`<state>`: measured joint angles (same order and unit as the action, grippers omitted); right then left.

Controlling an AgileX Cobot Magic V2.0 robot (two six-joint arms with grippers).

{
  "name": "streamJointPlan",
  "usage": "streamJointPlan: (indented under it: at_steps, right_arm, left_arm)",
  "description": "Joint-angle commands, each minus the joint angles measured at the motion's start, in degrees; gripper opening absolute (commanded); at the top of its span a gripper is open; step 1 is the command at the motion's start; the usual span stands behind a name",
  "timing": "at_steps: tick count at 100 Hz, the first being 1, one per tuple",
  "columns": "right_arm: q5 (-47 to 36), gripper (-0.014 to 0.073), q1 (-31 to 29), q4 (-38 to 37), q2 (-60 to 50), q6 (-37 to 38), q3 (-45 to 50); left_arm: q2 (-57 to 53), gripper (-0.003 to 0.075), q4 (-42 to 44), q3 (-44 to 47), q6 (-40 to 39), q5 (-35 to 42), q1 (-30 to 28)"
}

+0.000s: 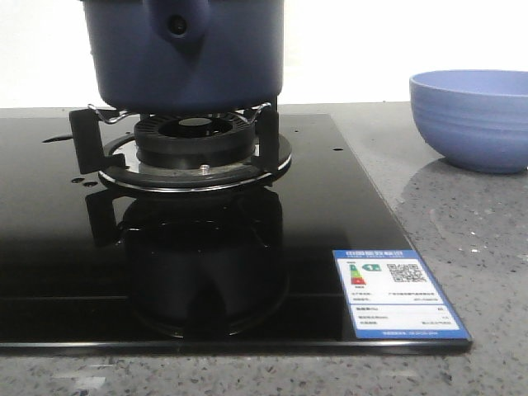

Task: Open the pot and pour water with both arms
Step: 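Move the left gripper toward the purple lid handle, right toward bowl, then grasp the purple handle of the glass pot lid with the left gripper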

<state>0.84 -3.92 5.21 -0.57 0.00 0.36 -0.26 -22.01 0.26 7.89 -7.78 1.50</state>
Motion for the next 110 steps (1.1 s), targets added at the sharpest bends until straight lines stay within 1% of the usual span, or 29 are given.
streamJointPlan:
  at_steps: [1, 9, 14, 31, 42, 48, 60, 75, 90, 101, 110]
  right_arm:
    - [-10.2, -0.0063, 0.1, 5.9, -0.9, -0.5, 1.5]
    - [-12.9, -0.0064, 0.1, 10.0, -0.9, -0.5, 1.5]
    - [-13.6, -0.0064, 0.1, 10.9, -0.9, -0.5, 1.5]
    - [-13.3, -0.0063, 0.1, 11.7, -0.9, -0.4, 1.5]
    - [-14.3, -0.0064, 0.1, 16.2, -0.9, 0.0, -0.2]
    - [-13.4, -0.0063, 0.1, 16.5, -0.9, 0.0, -1.8]
    - [-5.8, -0.0063, 0.1, 15.5, -0.1, 0.0, -7.8]
    - [6.3, -0.0063, 0.1, 12.3, 5.0, -0.7, -16.9]
    - [15.8, -0.0063, 0.1, 8.0, 13.4, -0.7, -26.2]
    - [23.8, -0.0063, 0.1, 6.0, 19.3, -0.7, -32.5]
    - [31.2, -0.0063, 0.3, 6.0, 23.5, -0.7, -37.3]
  left_arm:
    - [-1.5, -0.002, -11.3, 1.6, -0.5, 12.0, 0.4]
    - [-1.5, -0.002, -21.0, 1.6, -0.5, 16.4, 0.4]
    - [-1.5, -0.002, -25.1, 1.6, -0.5, 17.7, 0.4]
    - [-1.5, -0.002, -33.5, 1.5, -0.5, 17.4, 0.4]
    - [-1.5, -0.002, -33.1, -0.8, -0.5, 13.7, 0.4]
    - [-1.4, -0.002, -29.3, -3.5, -0.5, 9.7, 0.4]
    - [1.0, -0.002, -21.1, -10.3, -0.5, 0.4, 0.4]
    - [8.8, -0.002, -13.8, -19.9, 0.9, -6.2, 0.4]
    - [18.3, -0.002, -13.9, -28.4, 8.5, -11.4, 1.1]
    - [23.3, -0.002, -14.0, -32.4, 9.1, -11.1, 5.7]
    - [27.2, -0.0007, -16.3, -35.2, 9.5, -13.4, 10.8]
